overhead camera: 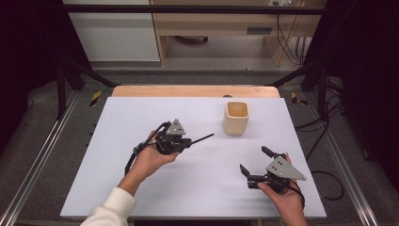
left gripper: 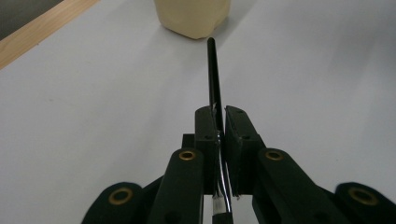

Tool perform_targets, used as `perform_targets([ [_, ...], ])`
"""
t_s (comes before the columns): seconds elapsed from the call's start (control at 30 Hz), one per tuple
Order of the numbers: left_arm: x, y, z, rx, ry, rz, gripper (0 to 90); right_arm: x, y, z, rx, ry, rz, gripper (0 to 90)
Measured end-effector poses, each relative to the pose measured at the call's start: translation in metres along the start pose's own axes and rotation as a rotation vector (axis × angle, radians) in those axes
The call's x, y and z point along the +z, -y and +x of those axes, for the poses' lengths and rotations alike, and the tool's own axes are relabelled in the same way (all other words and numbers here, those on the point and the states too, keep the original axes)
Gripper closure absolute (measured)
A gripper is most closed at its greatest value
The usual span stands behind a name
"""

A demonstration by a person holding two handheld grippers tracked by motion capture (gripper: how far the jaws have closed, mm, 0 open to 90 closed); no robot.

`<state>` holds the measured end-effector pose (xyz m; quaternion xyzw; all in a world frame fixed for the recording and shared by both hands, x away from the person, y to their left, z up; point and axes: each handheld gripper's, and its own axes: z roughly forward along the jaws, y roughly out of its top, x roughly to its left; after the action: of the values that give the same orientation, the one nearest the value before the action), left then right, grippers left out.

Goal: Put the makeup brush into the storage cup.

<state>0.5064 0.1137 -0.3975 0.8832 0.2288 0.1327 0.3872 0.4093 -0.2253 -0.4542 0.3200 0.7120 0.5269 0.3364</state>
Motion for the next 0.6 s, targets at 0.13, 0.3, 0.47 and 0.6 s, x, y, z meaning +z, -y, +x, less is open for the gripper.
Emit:
perform_targets([
  [0.13, 0.0, -0.003, -0.007, 0.029, 0.019, 0.01, 84.1, 0.001, 0.0, 0.001, -0.004, -0.003, 0.001, 3.3],
  [0.3, 0.002, -0.007, -0.015, 0.044, 0.035, 0.011, 84.1, 0.001, -0.001, 0.002, -0.009, -0.004, 0.0, 3.2],
  [0.47, 0.005, -0.011, -0.022, 0.057, 0.049, 0.014, 84.1, 0.002, -0.001, 0.004, -0.026, -0.006, 0.005, 3.2],
  [0.6, 0.009, -0.014, -0.027, 0.063, 0.06, 0.012, 84.1, 0.002, -0.001, 0.007, -0.04, -0.006, 0.007, 3.2],
])
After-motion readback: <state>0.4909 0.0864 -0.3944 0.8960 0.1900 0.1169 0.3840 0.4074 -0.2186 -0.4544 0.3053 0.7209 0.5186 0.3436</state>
